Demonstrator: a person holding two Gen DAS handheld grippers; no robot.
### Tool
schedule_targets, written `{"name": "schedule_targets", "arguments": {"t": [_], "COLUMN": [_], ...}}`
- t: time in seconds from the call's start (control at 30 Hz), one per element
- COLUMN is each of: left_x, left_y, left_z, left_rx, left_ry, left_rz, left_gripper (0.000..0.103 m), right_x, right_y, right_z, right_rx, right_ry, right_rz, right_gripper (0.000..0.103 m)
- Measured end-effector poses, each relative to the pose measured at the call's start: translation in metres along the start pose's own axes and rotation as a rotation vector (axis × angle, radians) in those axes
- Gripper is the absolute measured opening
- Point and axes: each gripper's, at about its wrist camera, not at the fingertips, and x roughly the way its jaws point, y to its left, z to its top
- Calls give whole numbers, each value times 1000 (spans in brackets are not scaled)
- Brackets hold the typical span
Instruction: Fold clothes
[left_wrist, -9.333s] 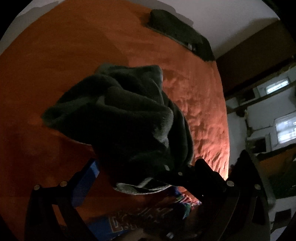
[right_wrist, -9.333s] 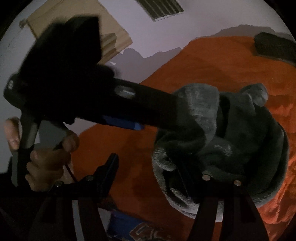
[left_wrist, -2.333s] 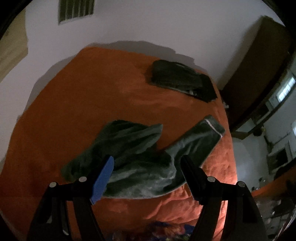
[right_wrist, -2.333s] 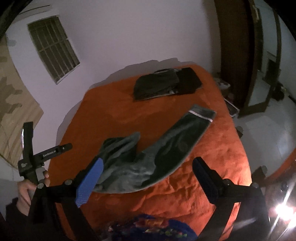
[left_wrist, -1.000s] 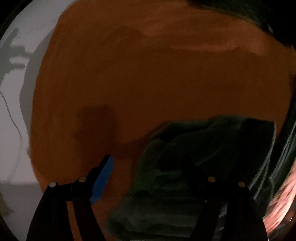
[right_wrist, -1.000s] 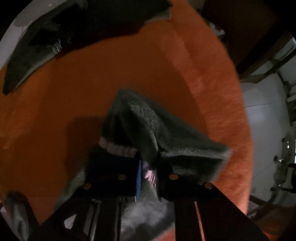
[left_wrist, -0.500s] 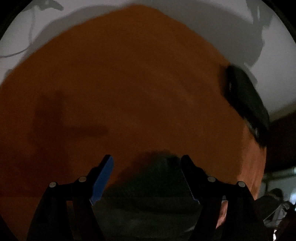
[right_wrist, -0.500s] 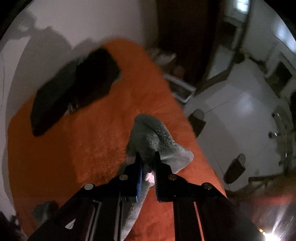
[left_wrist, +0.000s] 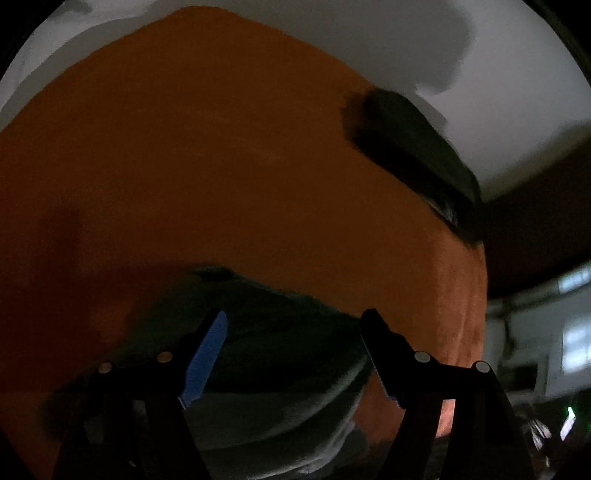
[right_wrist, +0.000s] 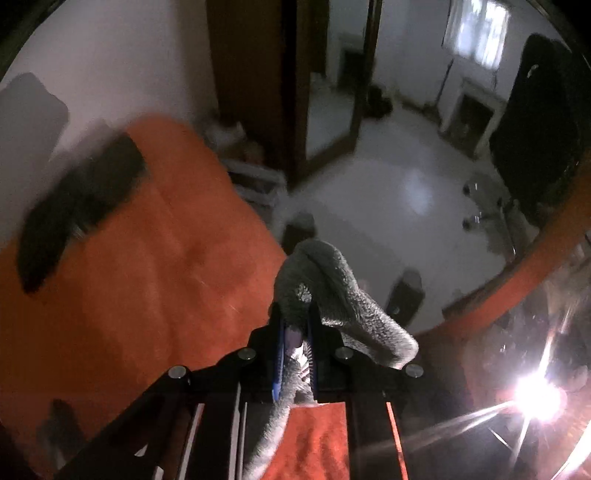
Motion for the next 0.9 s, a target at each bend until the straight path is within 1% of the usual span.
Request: {"name": "schedule_targets", "arguments": {"t": [0.03,0.1,0.13,0.17,0.2,0.23,0.27,0.3,0.33,0.37,0.43,0.47,0.5,0.53,0.6,0.67,0.7,0.77,0.8,0.83,0.9], "left_x": [4,4,3,6,10,13,17,21,25,28,23,22,22,22,27,23,28,40,38,44,47], "left_y": [-1,-3,0,9,19,29,39,49,59,69,85,85,78,72,68,65,61,55,54,51,54], "left_z": [0,-3,-7,-10,-12,-15,-18,-21,-23,-26,-25,-28,-29,-30,-30,-30,-28,-27,-26,-25,-19], "left_rx": [25,59,58,33,6,-21,-48,-75,-102,-129,-177,-170,-143,-114,-55,-8,19,69,89,113,130], "left_ry": [14,0,-4,12,29,46,63,80,96,113,117,112,110,108,100,104,138,209,228,249,263], "left_rz": [1,38,55,70,85,101,116,132,147,162,161,153,164,176,199,206,203,195,197,214,220], "left_gripper": [76,76,76,76,76,76,76,76,76,76,76,76,76,76,76,76,76,76,76,76,76], "right_x": [27,76,97,114,130,146,154,161,169,175,162,156,149,141,129,120,116,114,112,108,101], "right_y": [-3,-16,-17,-21,-25,-26,-22,-19,-15,-10,15,27,41,65,110,161,187,232,250,264,292], "right_z": [-1,-2,2,1,0,-2,-3,-4,-4,-5,-5,-5,-5,-5,-13,-33,-44,-75,-90,-106,-138], "right_rx": [-12,1,11,23,33,40,47,53,60,67,76,81,81,45,-40,-177,-245,-374,-417,-446,-503], "right_ry": [46,123,144,165,189,222,237,252,267,276,217,187,156,109,58,73,84,158,186,208,254], "right_rz": [-17,-22,0,9,16,12,17,21,26,33,69,86,109,162,281,442,521,648,687,707,751], "right_gripper": [10,10,10,13,25,31,41,47,47,47,47,48,53,57,71,73,73,73,73,73,73]}}
